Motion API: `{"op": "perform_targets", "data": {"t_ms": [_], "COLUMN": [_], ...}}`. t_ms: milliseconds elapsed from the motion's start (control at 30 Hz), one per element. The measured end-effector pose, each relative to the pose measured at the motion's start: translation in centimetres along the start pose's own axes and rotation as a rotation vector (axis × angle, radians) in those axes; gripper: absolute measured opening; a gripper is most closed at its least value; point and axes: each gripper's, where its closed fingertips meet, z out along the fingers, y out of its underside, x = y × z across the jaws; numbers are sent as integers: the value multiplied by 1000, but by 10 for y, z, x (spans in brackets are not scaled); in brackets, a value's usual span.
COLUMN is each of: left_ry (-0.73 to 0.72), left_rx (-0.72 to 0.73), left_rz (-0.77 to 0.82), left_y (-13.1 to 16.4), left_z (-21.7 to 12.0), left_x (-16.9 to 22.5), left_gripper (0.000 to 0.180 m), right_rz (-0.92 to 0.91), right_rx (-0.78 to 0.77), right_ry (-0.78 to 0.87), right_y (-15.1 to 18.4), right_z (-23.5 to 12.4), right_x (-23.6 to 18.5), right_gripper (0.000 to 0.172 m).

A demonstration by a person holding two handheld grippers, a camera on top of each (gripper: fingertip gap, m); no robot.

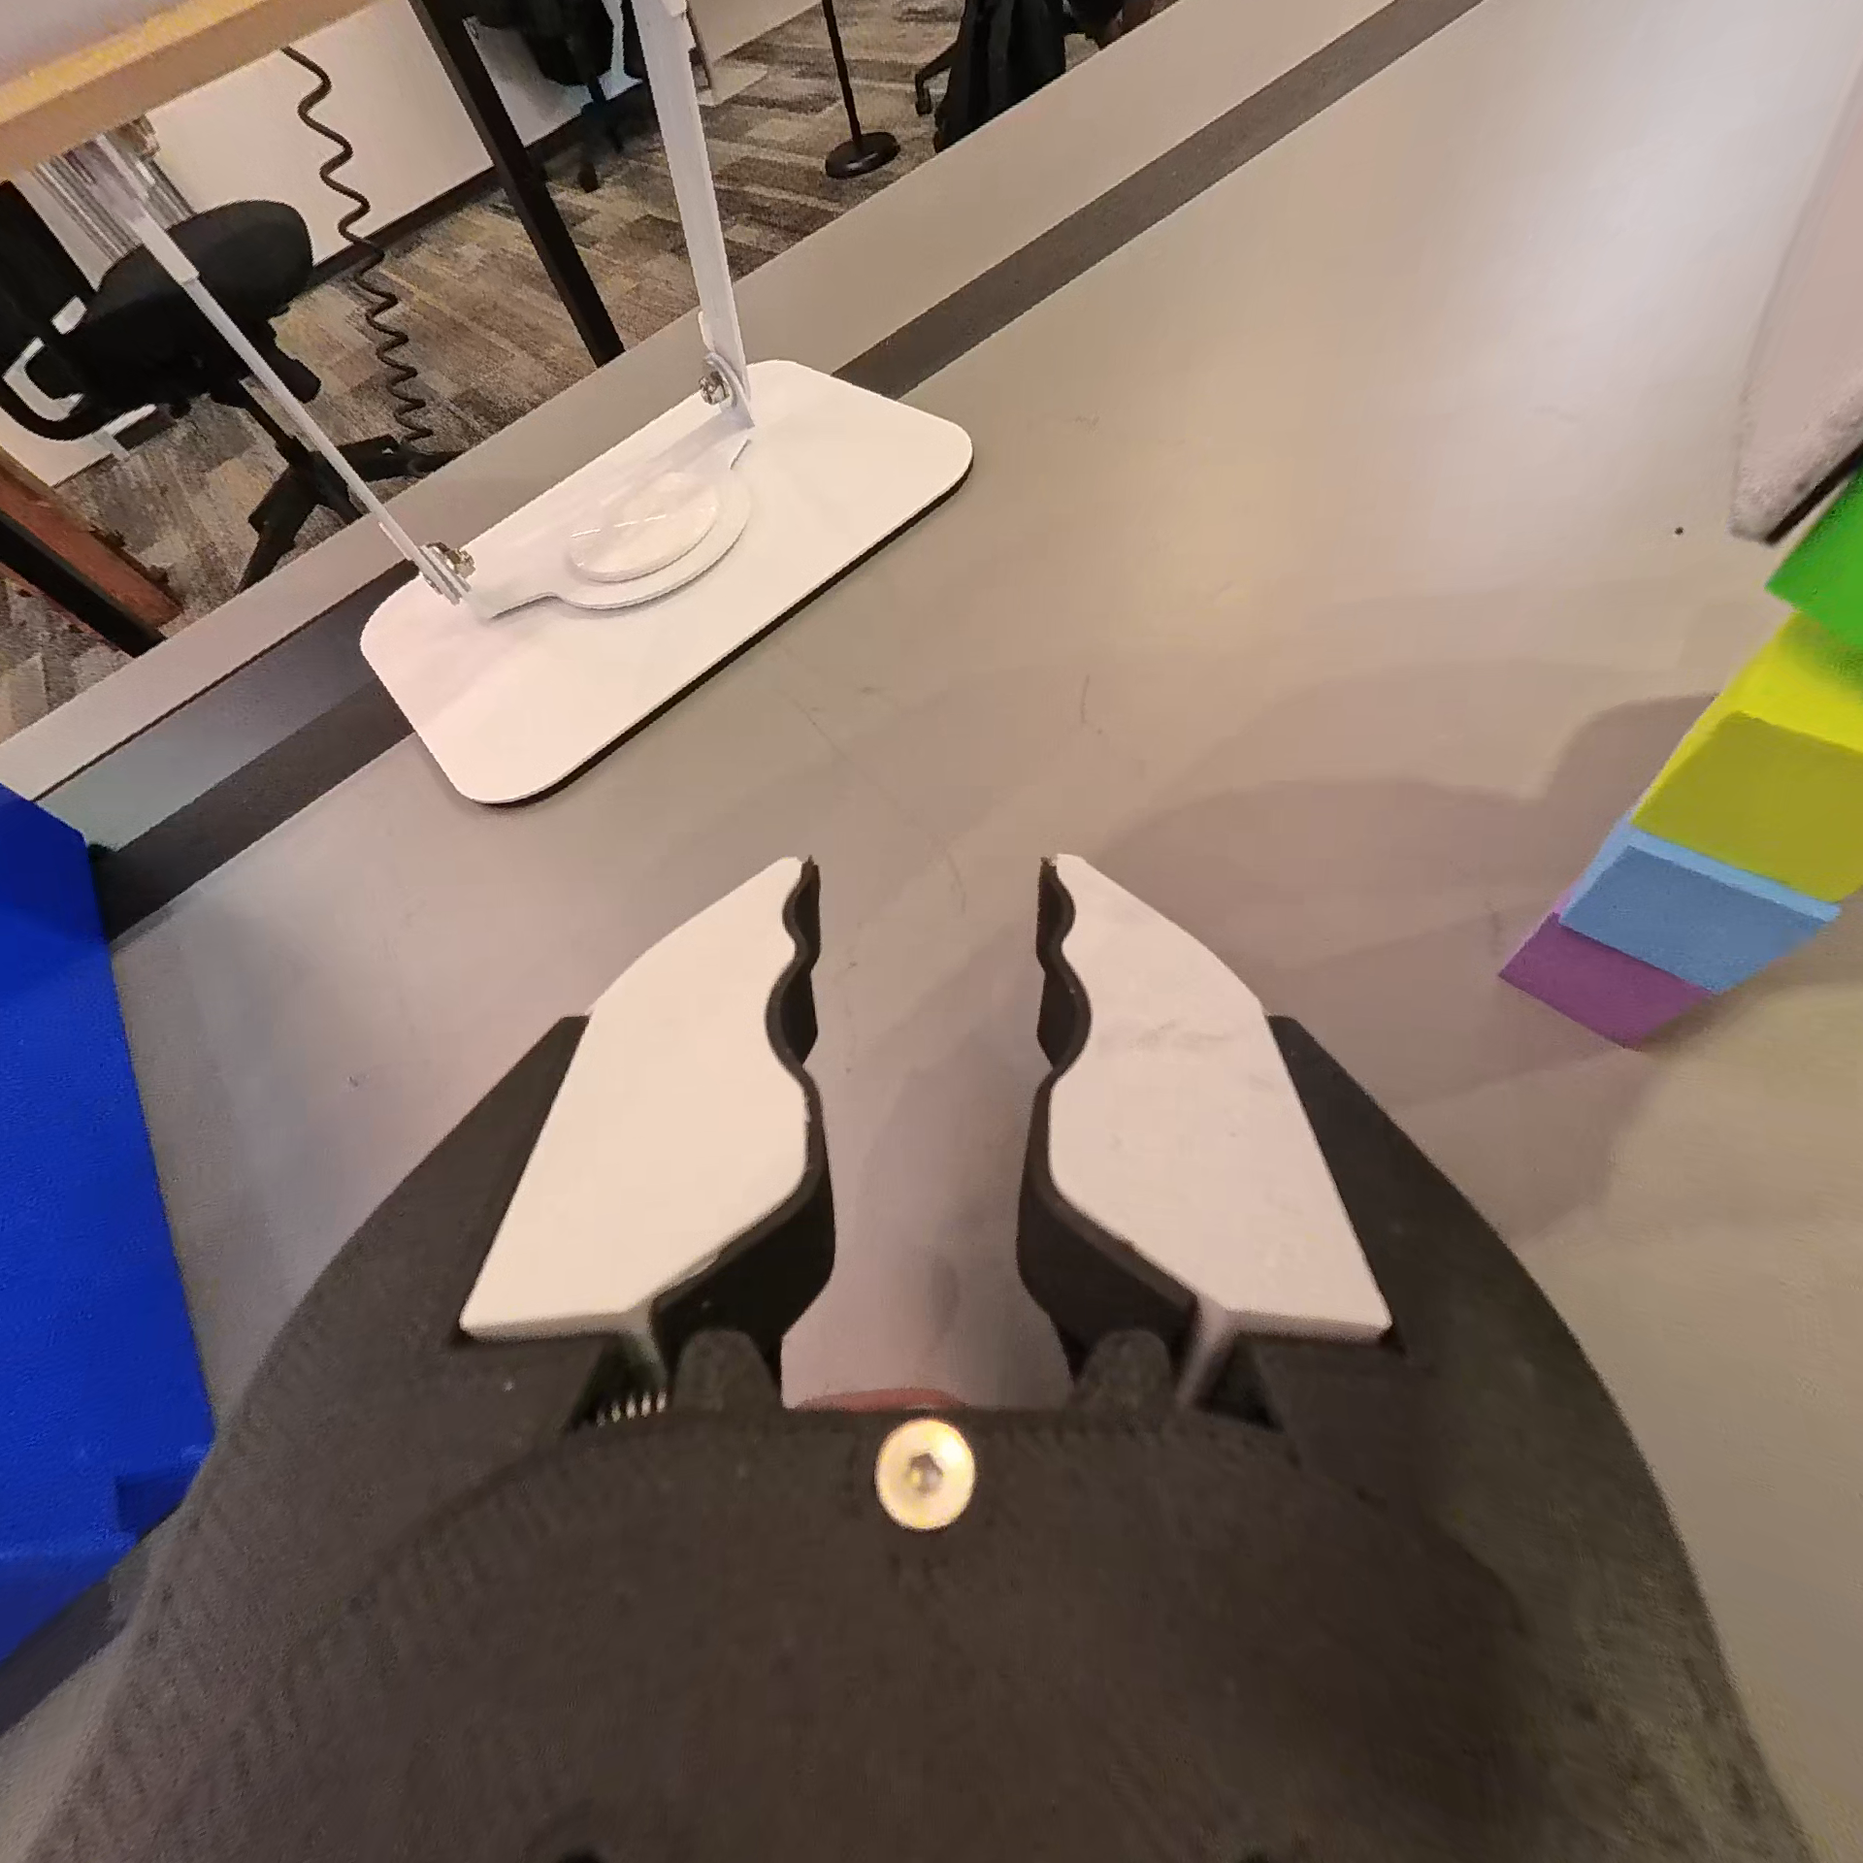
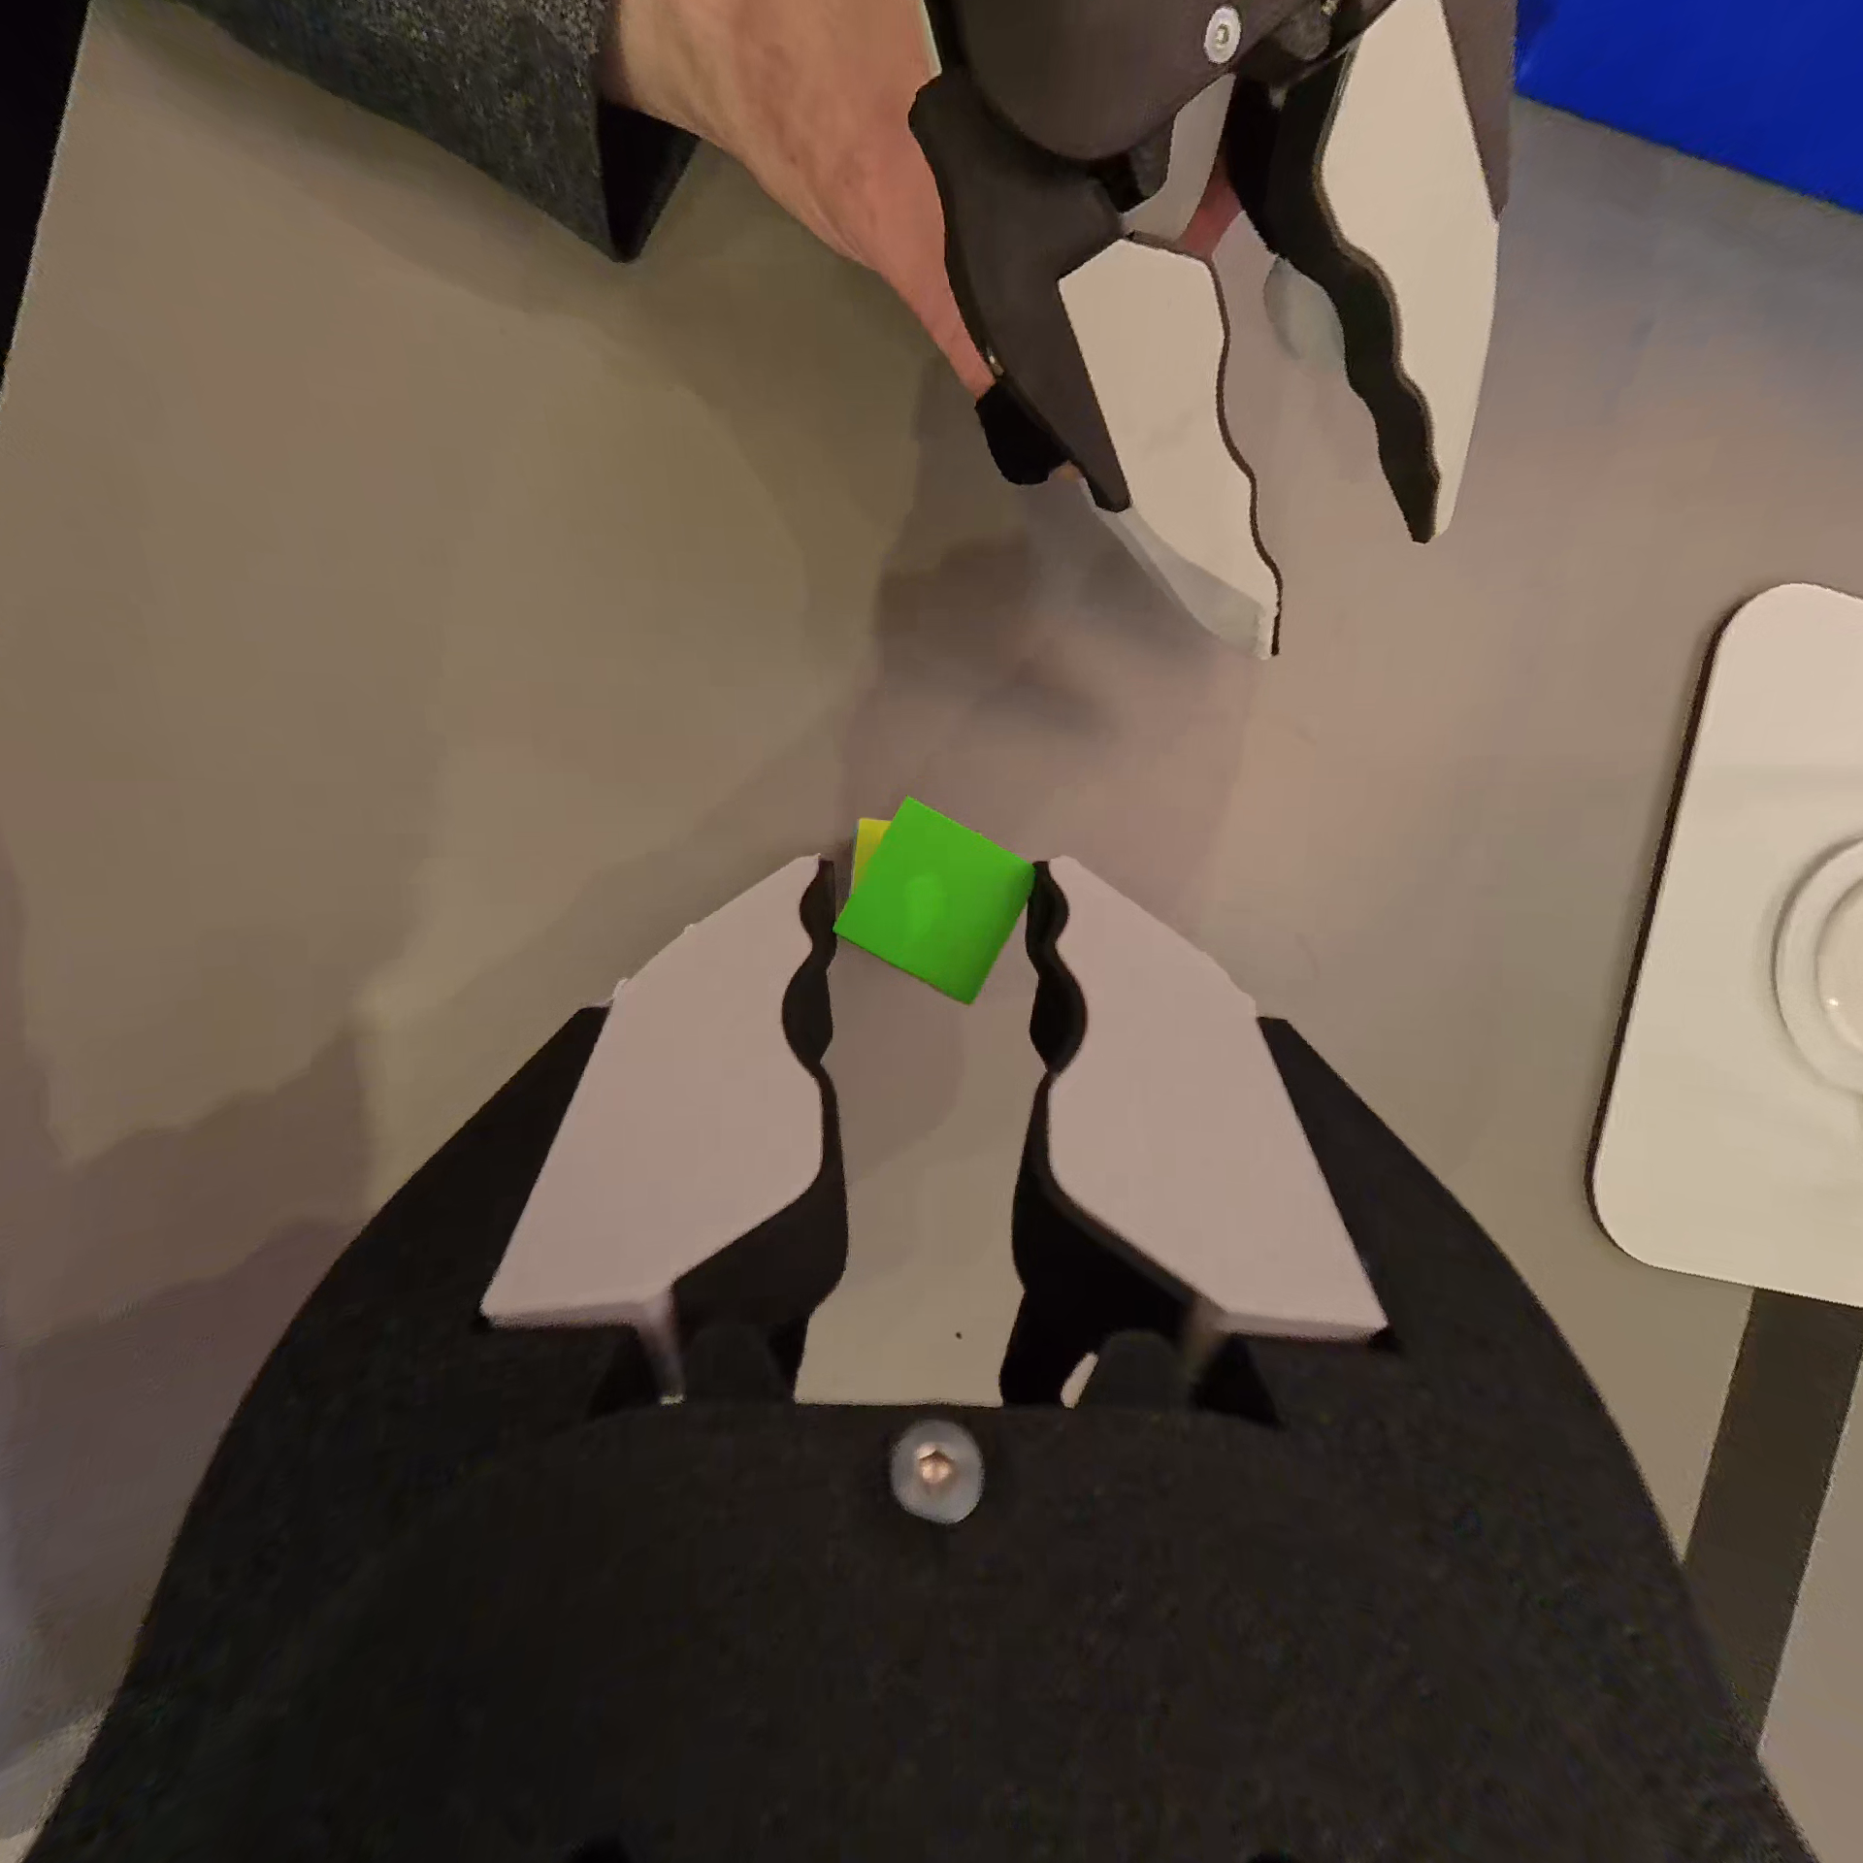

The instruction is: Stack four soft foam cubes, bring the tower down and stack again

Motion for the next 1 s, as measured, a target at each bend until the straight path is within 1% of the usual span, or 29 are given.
{"op": "perform_targets", "data": {"t_ms": [267, 533, 833, 933, 1000], "left_ry": [3, 6, 7, 8, 8], "left_rx": [-10, -11, -15, -16, -17], "left_rz": [10, 12, 22, 24, 26], "left_y": [1, 1, 2, 2, 2], "left_z": [1, 1, 1, 2, 2], "left_x": [1, 2, 3, 3, 3], "left_gripper": [41, 41, 41, 41, 41], "right_rz": [-16, -82, -115, -111, -106], "right_rx": [5, 31, 21, 16, 10], "right_ry": [-30, -91, -104, -106, -108], "right_y": [1, -1, -1, 0, 1], "right_z": [6, 6, 11, 10, 11], "right_x": [-1, -4, -4, -3, -3], "right_gripper": [36, 36, 36, 37, 41]}}
